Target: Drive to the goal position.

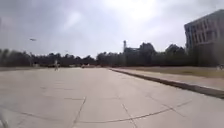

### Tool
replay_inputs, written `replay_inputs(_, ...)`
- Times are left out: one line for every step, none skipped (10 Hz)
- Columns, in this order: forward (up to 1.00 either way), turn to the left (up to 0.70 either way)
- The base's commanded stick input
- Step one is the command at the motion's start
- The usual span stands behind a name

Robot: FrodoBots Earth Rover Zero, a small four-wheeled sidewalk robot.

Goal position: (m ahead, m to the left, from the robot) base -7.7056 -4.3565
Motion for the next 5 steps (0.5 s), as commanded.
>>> replay_inputs(-1.0, 0.4)
replay_inputs(-1.0, 0.4)
replay_inputs(-1.0, 0.4)
replay_inputs(-1.0, 0.4)
replay_inputs(-1.0, 0.4)
